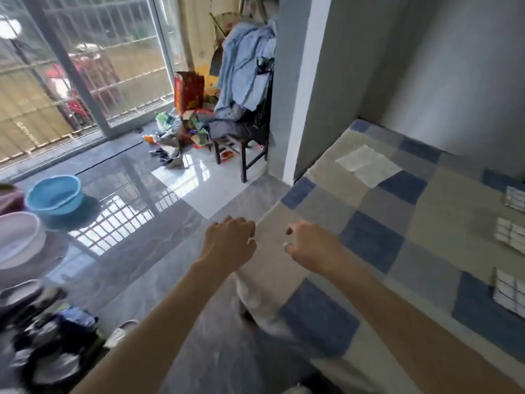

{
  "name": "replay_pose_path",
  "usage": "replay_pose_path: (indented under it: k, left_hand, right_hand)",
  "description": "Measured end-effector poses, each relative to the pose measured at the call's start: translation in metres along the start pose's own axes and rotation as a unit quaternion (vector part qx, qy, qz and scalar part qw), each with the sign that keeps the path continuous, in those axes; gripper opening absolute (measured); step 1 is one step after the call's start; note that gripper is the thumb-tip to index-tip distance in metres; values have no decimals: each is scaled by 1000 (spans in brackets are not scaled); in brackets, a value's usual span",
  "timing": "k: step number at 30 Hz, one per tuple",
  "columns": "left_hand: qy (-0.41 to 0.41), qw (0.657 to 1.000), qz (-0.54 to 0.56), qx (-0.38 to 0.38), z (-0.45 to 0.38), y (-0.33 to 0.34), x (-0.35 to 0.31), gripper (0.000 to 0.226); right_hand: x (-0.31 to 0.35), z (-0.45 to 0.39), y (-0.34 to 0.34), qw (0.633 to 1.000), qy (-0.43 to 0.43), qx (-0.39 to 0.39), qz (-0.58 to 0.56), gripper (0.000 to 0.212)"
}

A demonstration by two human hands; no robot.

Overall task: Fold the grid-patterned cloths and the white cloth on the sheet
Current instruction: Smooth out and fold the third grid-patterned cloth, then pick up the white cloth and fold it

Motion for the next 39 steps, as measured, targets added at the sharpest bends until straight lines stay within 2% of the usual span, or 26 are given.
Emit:
replay_pose_path:
  k: [4, 7, 13, 17, 30, 39]
  left_hand:
    - [-76, 997, -9, -19, 22, -18, 93, 20]
    - [-101, 994, -19, -18, 22, -27, 139, 20]
    - [-95, 995, -6, -23, -10, -34, 186, 22]
    - [-75, 997, -10, 2, -52, -36, 213, 23]
    - [-32, 999, -42, -8, -265, -102, 277, 21]
    - [77, 995, -27, 65, -380, -72, 225, 18]
  right_hand:
    - [71, -32, 24, 999, -32, -9, -30, 34]
    - [102, -58, 28, 999, -37, -9, -33, 35]
    - [137, -123, 29, 998, -53, -17, -33, 36]
    - [152, -177, 32, 998, -57, -11, -36, 35]
    - [140, -385, -30, 994, -25, -46, -92, 33]
    - [59, -417, -47, 985, 94, -98, -109, 21]
Point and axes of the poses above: each hand's wrist, its own z-axis away from the middle knuckle, its own y-axis out of the palm, x = y × z, the point moved 3 cm from there along -z, towards the middle knuckle, and after that the axes turned 14 degrees about -y, right-handed, at the moved point
